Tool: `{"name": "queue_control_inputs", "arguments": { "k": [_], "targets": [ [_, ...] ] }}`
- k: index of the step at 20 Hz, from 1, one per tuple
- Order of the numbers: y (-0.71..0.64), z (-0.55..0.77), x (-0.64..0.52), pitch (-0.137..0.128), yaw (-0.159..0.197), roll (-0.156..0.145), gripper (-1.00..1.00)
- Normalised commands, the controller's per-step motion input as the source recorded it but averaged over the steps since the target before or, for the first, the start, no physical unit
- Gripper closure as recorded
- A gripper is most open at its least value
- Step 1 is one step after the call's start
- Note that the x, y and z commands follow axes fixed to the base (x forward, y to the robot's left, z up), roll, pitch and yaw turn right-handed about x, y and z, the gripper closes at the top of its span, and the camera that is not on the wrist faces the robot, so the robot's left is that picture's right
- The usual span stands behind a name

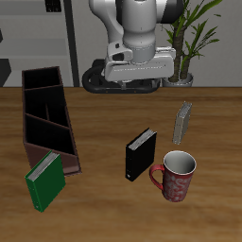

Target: Place the red mug into the right desk caddy's left compartment and place the black book into the right desk caddy's front compartment

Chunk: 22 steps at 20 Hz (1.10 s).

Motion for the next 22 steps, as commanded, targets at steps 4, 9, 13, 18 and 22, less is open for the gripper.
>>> {"name": "queue_control_inputs", "arguments": {
  "k": [4, 9, 13, 18, 22],
  "targets": [
    [0.11, 0.18, 0.26, -0.038, -0.019, -0.035, -1.0],
    [0.24, 0.29, 0.36, -0.042, 0.013, -0.004, -1.0],
    [0.11, 0.2, 0.36, -0.035, 0.001, -0.032, -1.0],
    [0.2, 0.2, 0.41, -0.058, 0.005, -0.024, -1.0],
    [0.41, -0.12, 0.31, -0.034, 0.058, 0.019, -1.0]
  ]
}}
